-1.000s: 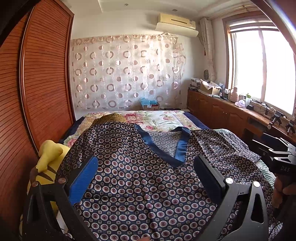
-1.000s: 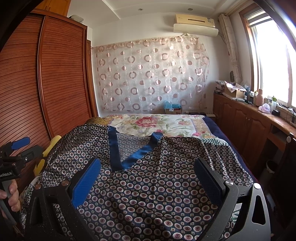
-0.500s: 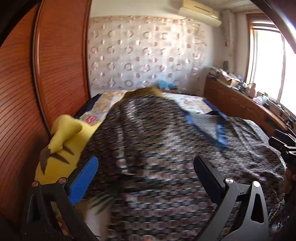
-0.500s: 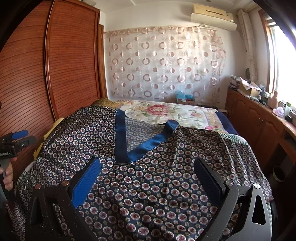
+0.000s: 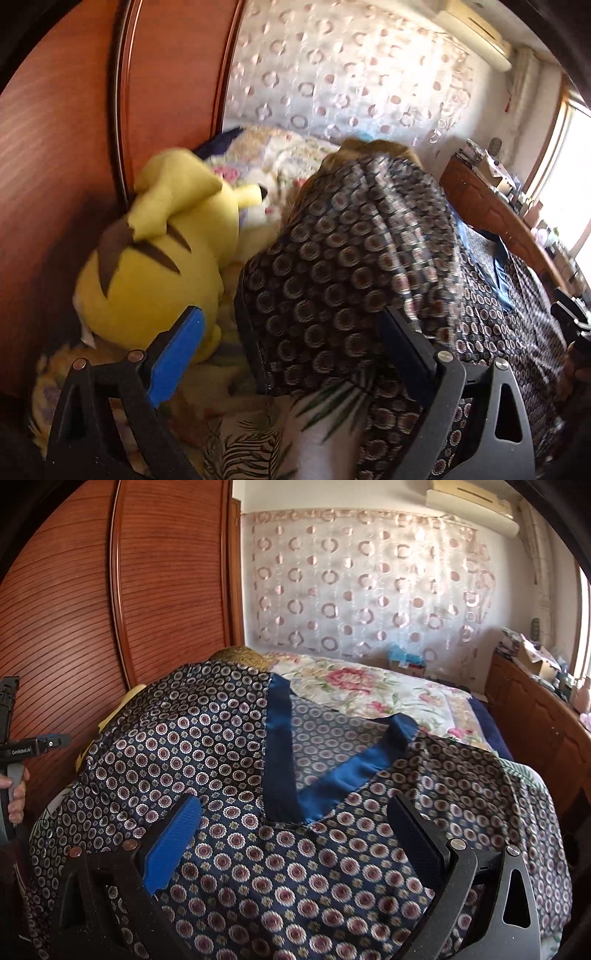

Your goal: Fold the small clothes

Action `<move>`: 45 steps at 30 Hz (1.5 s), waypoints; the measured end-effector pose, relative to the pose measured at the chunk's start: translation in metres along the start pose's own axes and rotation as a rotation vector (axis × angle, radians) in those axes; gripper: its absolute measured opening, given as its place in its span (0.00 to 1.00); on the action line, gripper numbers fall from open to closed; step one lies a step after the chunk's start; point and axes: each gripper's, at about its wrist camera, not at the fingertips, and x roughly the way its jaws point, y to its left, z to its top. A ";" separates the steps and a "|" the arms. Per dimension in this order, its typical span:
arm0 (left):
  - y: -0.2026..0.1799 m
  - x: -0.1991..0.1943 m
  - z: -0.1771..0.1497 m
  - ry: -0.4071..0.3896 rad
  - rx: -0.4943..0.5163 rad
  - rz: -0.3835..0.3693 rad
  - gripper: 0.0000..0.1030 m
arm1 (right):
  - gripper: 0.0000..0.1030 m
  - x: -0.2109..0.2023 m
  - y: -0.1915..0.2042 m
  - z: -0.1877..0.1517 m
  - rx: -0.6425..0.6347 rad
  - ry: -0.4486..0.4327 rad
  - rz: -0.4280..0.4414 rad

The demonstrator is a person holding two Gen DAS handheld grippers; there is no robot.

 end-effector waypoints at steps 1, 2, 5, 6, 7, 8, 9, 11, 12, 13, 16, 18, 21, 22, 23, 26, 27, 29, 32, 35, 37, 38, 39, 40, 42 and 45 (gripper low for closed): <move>0.003 0.006 -0.001 0.019 -0.017 -0.012 0.91 | 0.98 0.004 -0.002 0.002 -0.003 0.009 0.002; 0.004 0.011 -0.002 0.042 -0.035 -0.037 0.91 | 0.98 0.006 -0.001 0.002 -0.003 0.012 0.003; 0.005 0.023 -0.004 0.083 -0.058 -0.091 0.90 | 0.98 0.012 -0.006 0.006 0.001 0.034 0.011; 0.004 0.026 -0.005 0.096 -0.060 -0.105 0.87 | 0.98 0.013 -0.007 0.007 0.001 0.038 0.012; 0.003 0.028 -0.006 0.112 -0.064 -0.109 0.81 | 0.98 0.015 -0.009 0.010 0.000 0.044 0.014; 0.003 0.030 -0.006 0.127 -0.069 -0.118 0.78 | 0.98 0.011 -0.008 0.009 0.001 0.044 0.017; 0.002 0.032 -0.008 0.141 -0.073 -0.133 0.69 | 0.98 0.010 -0.009 0.010 0.002 0.046 0.019; 0.000 0.037 -0.009 0.184 -0.061 -0.148 0.44 | 0.98 0.009 -0.014 0.013 0.007 0.049 0.025; -0.002 0.039 -0.009 0.205 -0.050 -0.150 0.42 | 0.98 0.009 -0.014 0.014 0.008 0.048 0.025; -0.004 0.038 -0.008 0.208 -0.041 -0.150 0.41 | 0.98 0.011 -0.015 0.015 0.006 0.049 0.020; -0.006 0.037 -0.008 0.216 -0.027 -0.171 0.30 | 0.98 0.010 -0.023 0.017 -0.002 0.047 0.007; -0.011 0.036 -0.008 0.214 -0.011 -0.166 0.23 | 0.98 0.009 -0.028 0.016 0.002 0.049 0.004; -0.018 0.030 -0.006 0.199 0.029 -0.117 0.06 | 0.98 0.008 -0.031 0.013 0.016 0.046 0.003; -0.020 0.026 -0.005 0.183 0.045 -0.093 0.03 | 0.98 0.007 -0.033 0.012 0.019 0.045 0.003; -0.022 0.019 -0.003 0.162 0.055 -0.079 0.03 | 0.98 0.005 -0.035 0.012 0.021 0.044 0.002; -0.028 -0.002 0.010 0.091 0.072 -0.052 0.03 | 0.98 0.005 -0.035 0.011 0.020 0.029 -0.005; -0.032 -0.010 0.016 0.063 0.083 -0.048 0.03 | 0.98 0.006 -0.034 0.011 0.021 0.025 -0.009; -0.049 -0.024 0.031 0.026 0.150 -0.055 0.03 | 0.98 0.004 -0.036 0.011 0.027 0.017 -0.018; -0.078 -0.032 0.055 -0.008 0.230 -0.081 0.03 | 0.98 0.001 -0.043 0.012 0.031 0.006 -0.044; -0.114 -0.031 0.070 -0.027 0.317 -0.128 0.03 | 0.98 -0.003 -0.053 0.011 0.054 0.003 -0.065; -0.136 -0.029 0.071 -0.020 0.372 -0.141 0.03 | 0.98 -0.007 -0.060 0.009 0.070 0.002 -0.079; -0.148 -0.027 0.068 -0.016 0.411 -0.152 0.03 | 0.98 -0.009 -0.061 0.008 0.073 0.002 -0.084; -0.157 -0.027 0.066 -0.010 0.431 -0.165 0.03 | 0.98 -0.011 -0.063 0.006 0.074 0.002 -0.092; -0.165 -0.025 0.063 0.000 0.448 -0.180 0.03 | 0.98 -0.013 -0.064 0.003 0.073 0.004 -0.105; -0.176 -0.025 0.056 0.012 0.470 -0.188 0.03 | 0.98 -0.015 -0.064 0.001 0.069 0.005 -0.112; -0.186 -0.024 0.050 0.036 0.484 -0.197 0.03 | 0.98 -0.014 -0.065 -0.003 0.078 0.017 -0.111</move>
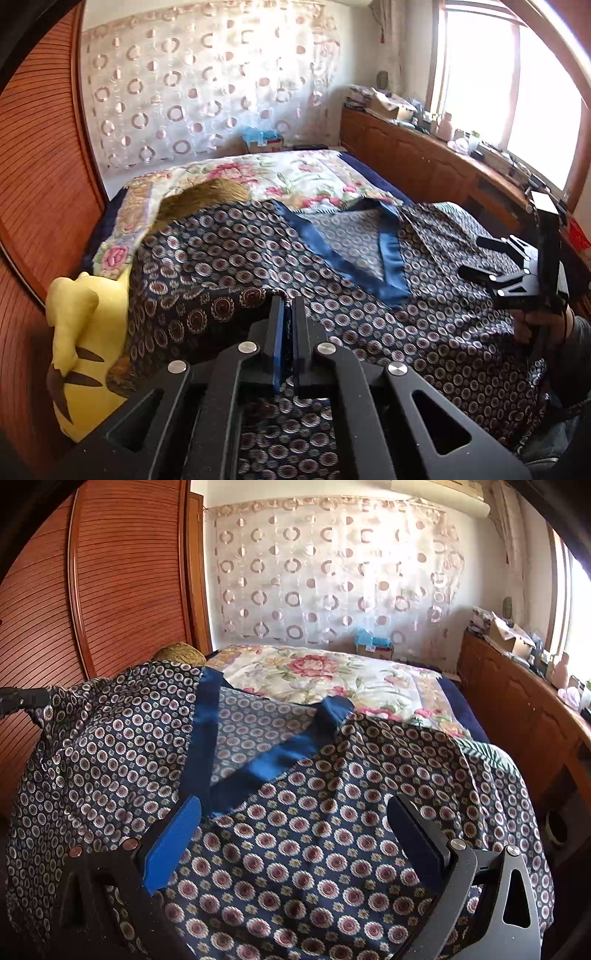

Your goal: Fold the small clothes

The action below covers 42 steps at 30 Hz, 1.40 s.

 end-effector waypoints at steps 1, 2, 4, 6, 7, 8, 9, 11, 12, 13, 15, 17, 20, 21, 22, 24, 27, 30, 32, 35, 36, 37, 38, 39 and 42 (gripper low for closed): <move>0.001 0.000 0.000 0.006 -0.001 0.000 0.06 | 0.98 0.001 0.001 0.000 0.001 0.004 0.003; 0.000 0.000 0.000 0.011 -0.003 -0.003 0.08 | 0.98 0.002 0.001 0.000 0.001 0.006 0.004; -0.001 -0.003 0.000 0.013 -0.009 -0.004 0.28 | 0.98 0.000 0.004 0.003 -0.006 0.007 0.013; -0.002 -0.008 0.000 -0.007 -0.026 0.007 0.43 | 0.98 0.002 0.011 0.006 -0.014 0.008 0.027; 0.000 -0.012 -0.001 -0.018 -0.034 0.015 0.49 | 0.98 0.002 0.007 0.009 -0.017 0.008 0.033; 0.002 -0.014 -0.001 -0.024 -0.038 0.024 0.53 | 0.98 0.002 0.010 0.011 -0.024 0.008 0.042; 0.006 -0.019 -0.002 -0.035 -0.046 0.042 0.59 | 0.98 0.002 0.016 0.012 -0.035 0.008 0.051; 0.012 -0.026 -0.004 -0.054 -0.061 0.072 0.63 | 0.98 0.005 0.020 0.016 -0.050 0.009 0.069; 0.018 -0.031 -0.005 -0.062 -0.071 0.080 0.64 | 0.98 0.006 0.024 0.019 -0.057 0.011 0.084; 0.023 -0.035 -0.007 -0.069 -0.083 0.086 0.65 | 0.97 0.008 0.028 0.022 -0.068 0.011 0.102; 0.034 -0.044 -0.011 -0.085 -0.108 0.107 0.66 | 0.95 0.010 0.037 0.029 -0.094 0.006 0.136; 0.048 -0.053 -0.017 -0.101 -0.137 0.129 0.72 | 0.90 0.016 0.052 0.039 -0.124 0.004 0.190; 0.064 -0.063 -0.026 -0.121 -0.172 0.160 0.76 | 0.83 0.024 0.080 0.057 -0.171 -0.010 0.276; 0.070 -0.067 -0.029 -0.126 -0.185 0.176 0.76 | 0.81 0.025 0.086 0.061 -0.182 -0.015 0.295; 0.075 -0.069 -0.032 -0.129 -0.196 0.195 0.77 | 0.79 0.030 0.101 0.069 -0.206 -0.022 0.339; 0.085 -0.074 -0.036 -0.131 -0.216 0.231 0.77 | 0.72 0.036 0.124 0.079 -0.243 -0.026 0.390; 0.100 -0.084 -0.046 -0.144 -0.256 0.263 0.77 | 0.64 0.048 0.167 0.092 -0.306 -0.024 0.477; 0.112 -0.090 -0.053 -0.150 -0.283 0.285 0.77 | 0.62 0.064 0.206 0.103 -0.355 0.009 0.562; 0.117 -0.091 -0.056 -0.148 -0.297 0.295 0.77 | 0.61 0.077 0.228 0.109 -0.397 0.027 0.593; 0.124 -0.094 -0.061 -0.151 -0.314 0.300 0.77 | 0.56 0.097 0.255 0.108 -0.480 0.075 0.603; 0.126 -0.094 -0.063 -0.151 -0.317 0.300 0.77 | 0.50 0.105 0.262 0.106 -0.509 0.104 0.585; 0.126 -0.093 -0.064 -0.149 -0.319 0.299 0.77 | 0.47 0.115 0.268 0.104 -0.529 0.144 0.554; 0.125 -0.093 -0.067 -0.147 -0.319 0.299 0.77 | 0.46 0.121 0.270 0.103 -0.534 0.159 0.549; 0.126 -0.091 -0.068 -0.143 -0.320 0.296 0.77 | 0.39 0.128 0.274 0.102 -0.545 0.171 0.547; 0.124 -0.084 -0.070 -0.129 -0.319 0.291 0.77 | 0.09 0.141 0.275 0.104 -0.546 0.169 0.523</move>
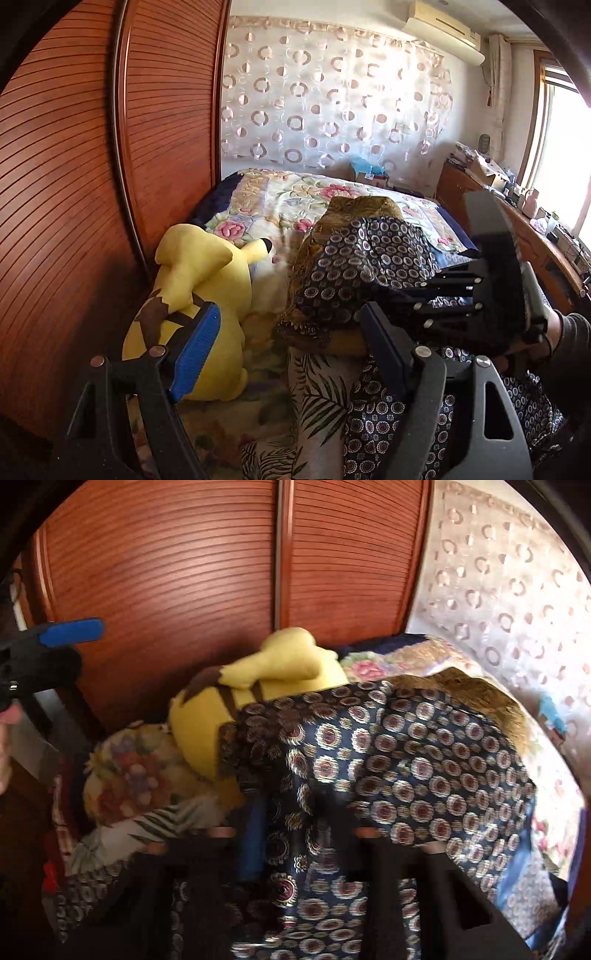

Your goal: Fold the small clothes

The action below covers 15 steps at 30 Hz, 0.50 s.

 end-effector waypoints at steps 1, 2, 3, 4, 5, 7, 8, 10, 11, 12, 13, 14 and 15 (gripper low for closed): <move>-0.001 0.003 0.000 0.004 0.000 -0.002 0.77 | 0.07 0.001 -0.005 0.000 0.018 -0.016 0.015; -0.002 0.004 0.000 0.006 -0.002 -0.005 0.77 | 0.04 -0.001 -0.010 0.000 0.039 -0.032 0.024; -0.003 0.007 0.001 0.008 -0.003 -0.010 0.77 | 0.03 -0.009 -0.015 -0.003 0.058 -0.047 0.027; -0.004 0.008 0.000 0.008 -0.004 -0.014 0.77 | 0.03 -0.019 -0.022 -0.009 0.094 -0.071 0.032; -0.006 0.010 0.000 0.009 -0.001 -0.020 0.77 | 0.03 -0.023 -0.027 -0.013 0.119 -0.085 0.035; -0.012 0.016 0.001 0.013 0.008 -0.028 0.77 | 0.03 -0.033 -0.037 -0.024 0.175 -0.123 0.019; -0.014 0.018 0.001 0.015 0.012 -0.032 0.77 | 0.03 -0.038 -0.043 -0.029 0.206 -0.135 0.013; -0.020 0.024 0.003 0.023 0.021 -0.044 0.77 | 0.03 -0.046 -0.059 -0.044 0.290 -0.144 -0.015; -0.023 0.027 0.003 0.025 0.025 -0.050 0.77 | 0.03 -0.051 -0.066 -0.053 0.322 -0.148 -0.042; -0.027 0.030 0.003 0.028 0.029 -0.057 0.77 | 0.07 -0.055 -0.069 -0.059 0.339 -0.148 -0.075; -0.031 0.033 0.003 0.031 0.035 -0.069 0.77 | 0.10 -0.059 -0.075 -0.068 0.354 -0.144 -0.115; -0.035 0.035 0.003 0.035 0.041 -0.076 0.77 | 0.20 -0.061 -0.076 -0.074 0.368 -0.141 -0.124; -0.040 0.039 0.004 0.040 0.050 -0.083 0.77 | 0.23 -0.064 -0.079 -0.079 0.384 -0.139 -0.120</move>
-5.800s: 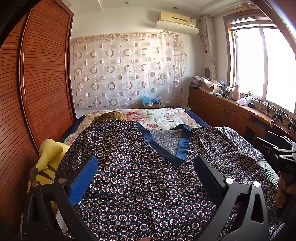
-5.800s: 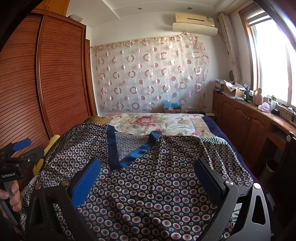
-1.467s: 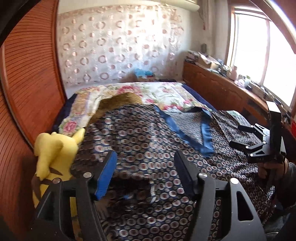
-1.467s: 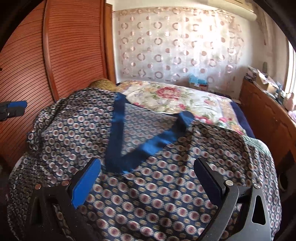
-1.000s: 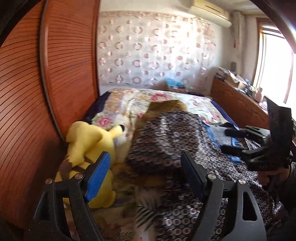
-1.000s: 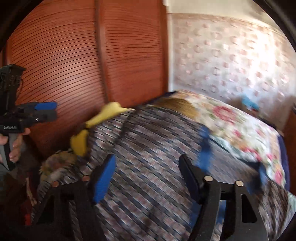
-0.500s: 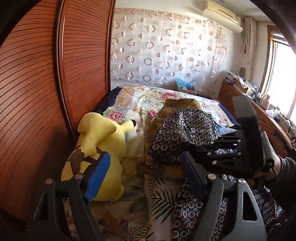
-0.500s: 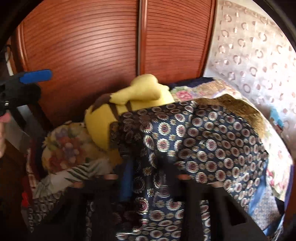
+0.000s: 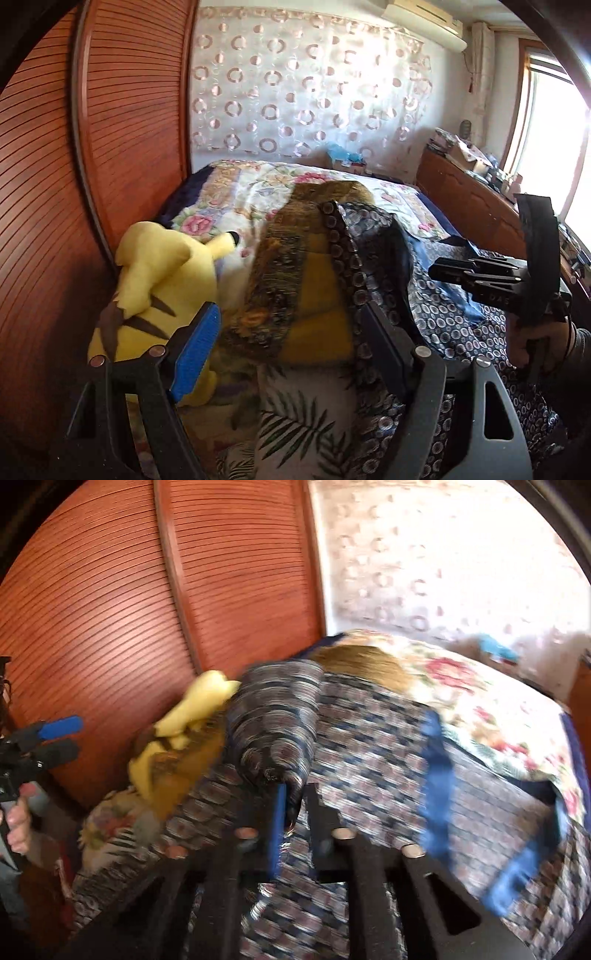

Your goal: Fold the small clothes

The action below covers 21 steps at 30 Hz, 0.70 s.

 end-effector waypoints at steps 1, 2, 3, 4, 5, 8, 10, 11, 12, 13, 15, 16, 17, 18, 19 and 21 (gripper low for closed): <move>-0.004 0.004 0.002 0.003 0.010 -0.006 0.77 | 0.24 -0.002 -0.005 -0.004 0.011 0.001 -0.001; -0.008 0.008 0.003 0.005 0.017 -0.011 0.77 | 0.24 -0.003 -0.007 -0.006 0.007 0.003 -0.013; -0.012 0.011 0.004 0.007 0.024 -0.017 0.77 | 0.24 -0.002 -0.009 -0.007 0.000 0.002 -0.027; -0.015 0.013 0.005 0.006 0.030 -0.024 0.77 | 0.24 -0.004 -0.012 -0.010 -0.003 -0.002 -0.033; -0.017 0.016 0.007 0.006 0.034 -0.029 0.77 | 0.26 -0.009 -0.014 -0.012 -0.002 -0.005 -0.030; -0.026 0.023 0.012 0.010 0.048 -0.039 0.77 | 0.42 -0.023 -0.013 -0.013 -0.014 -0.020 -0.046; -0.033 0.028 0.015 0.003 0.063 -0.048 0.77 | 0.43 -0.035 -0.016 -0.020 -0.027 -0.029 -0.069; -0.036 0.031 0.017 0.000 0.072 -0.057 0.77 | 0.43 -0.040 -0.016 -0.022 -0.033 -0.031 -0.082; -0.040 0.035 0.018 -0.001 0.080 -0.068 0.77 | 0.43 -0.049 -0.014 -0.024 -0.037 -0.034 -0.095; -0.043 0.039 0.020 0.001 0.087 -0.075 0.77 | 0.43 -0.059 -0.015 -0.027 -0.043 -0.034 -0.107; -0.048 0.049 0.023 0.014 0.106 -0.087 0.75 | 0.43 -0.070 -0.021 -0.032 -0.049 -0.032 -0.131; -0.051 0.056 0.024 0.025 0.115 -0.096 0.68 | 0.43 -0.074 -0.025 -0.038 -0.051 -0.030 -0.152; -0.054 0.063 0.026 0.043 0.123 -0.101 0.63 | 0.43 -0.076 -0.029 -0.042 -0.048 -0.027 -0.167; -0.055 0.069 0.027 0.056 0.127 -0.108 0.56 | 0.43 -0.076 -0.033 -0.046 -0.039 -0.021 -0.181; -0.057 0.073 0.027 0.066 0.127 -0.114 0.48 | 0.43 -0.076 -0.040 -0.051 -0.023 -0.008 -0.193; -0.060 0.085 0.027 0.097 0.124 -0.134 0.37 | 0.44 -0.077 -0.047 -0.056 -0.003 0.011 -0.208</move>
